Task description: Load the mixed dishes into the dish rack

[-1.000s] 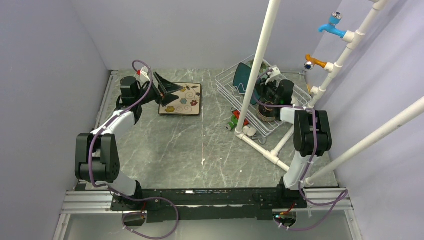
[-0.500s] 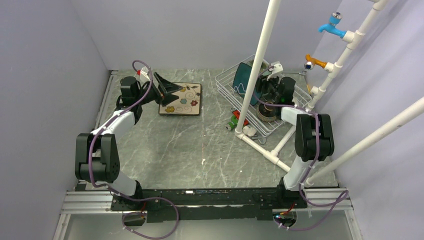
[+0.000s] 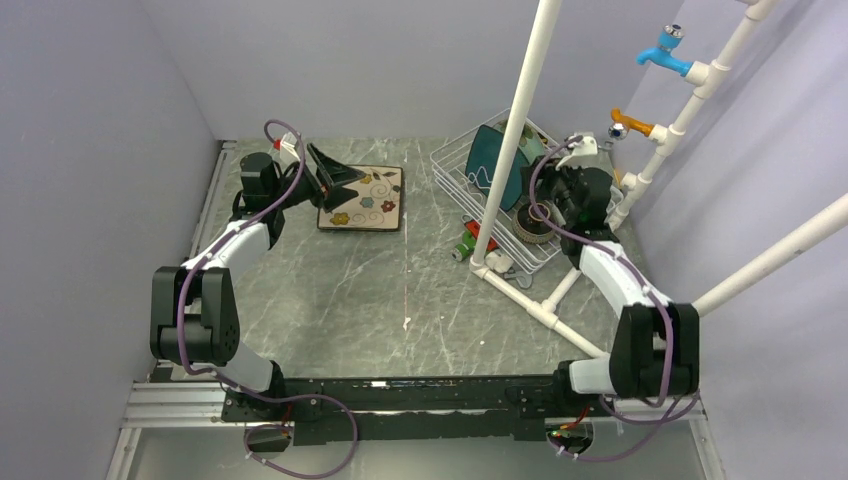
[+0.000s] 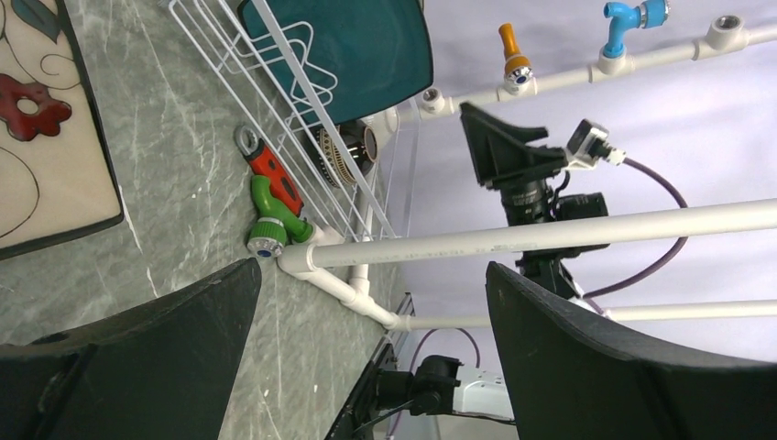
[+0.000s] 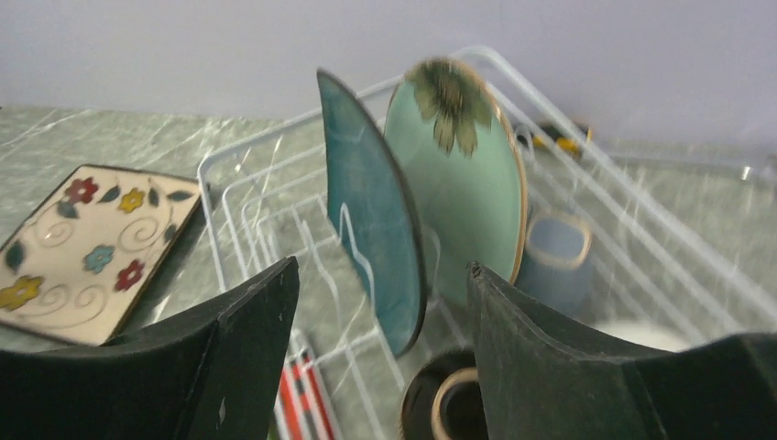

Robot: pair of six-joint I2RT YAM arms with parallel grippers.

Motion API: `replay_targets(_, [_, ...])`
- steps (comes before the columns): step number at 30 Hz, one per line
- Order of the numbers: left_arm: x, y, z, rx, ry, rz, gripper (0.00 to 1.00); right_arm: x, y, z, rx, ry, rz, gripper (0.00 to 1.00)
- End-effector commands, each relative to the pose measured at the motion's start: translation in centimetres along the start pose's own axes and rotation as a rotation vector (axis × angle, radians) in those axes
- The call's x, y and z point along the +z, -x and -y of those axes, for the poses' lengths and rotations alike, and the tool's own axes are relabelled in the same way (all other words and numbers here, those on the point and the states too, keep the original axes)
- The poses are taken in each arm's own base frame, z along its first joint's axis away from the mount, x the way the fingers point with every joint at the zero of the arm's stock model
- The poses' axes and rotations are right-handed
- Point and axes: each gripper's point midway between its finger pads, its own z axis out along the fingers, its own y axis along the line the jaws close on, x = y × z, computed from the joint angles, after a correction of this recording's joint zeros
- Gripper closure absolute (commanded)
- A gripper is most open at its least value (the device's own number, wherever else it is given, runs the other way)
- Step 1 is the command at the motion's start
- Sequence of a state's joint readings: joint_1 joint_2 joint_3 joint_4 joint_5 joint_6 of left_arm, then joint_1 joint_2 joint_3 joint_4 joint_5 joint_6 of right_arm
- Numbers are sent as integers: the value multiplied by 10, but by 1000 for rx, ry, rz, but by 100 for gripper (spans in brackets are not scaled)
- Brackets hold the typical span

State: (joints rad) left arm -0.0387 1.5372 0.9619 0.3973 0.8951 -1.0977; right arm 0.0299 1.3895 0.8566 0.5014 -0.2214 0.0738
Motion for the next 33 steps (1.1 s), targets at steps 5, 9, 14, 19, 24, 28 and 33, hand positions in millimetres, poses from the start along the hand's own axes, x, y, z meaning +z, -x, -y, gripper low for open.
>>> replay_targets(5, [-1,-2,19,-15,-95,-22,2,-77,-38,-2,480,-261,-258,30])
replay_targets(9, [3,-6,6,-107,-106,-32,2,-106,-34,-41,522,-106,-349,13])
replay_targets(14, [7,-9,-30,-182,-9,18,3,-142,-22,-57,522,-61,-354,12])
replay_targets(19, [0,-10,-83,-238,179,131,2,-164,-23,-74,565,-1,-369,12])
replay_targets(24, [-13,-9,-135,-287,361,204,4,-172,-23,-81,592,16,-371,11])
replay_targets(28, [-31,-2,-176,-375,455,271,6,-173,-19,-82,592,19,-359,11])
replay_targets(33, [-36,4,-208,-457,457,307,11,-175,-16,-83,589,25,-351,10])
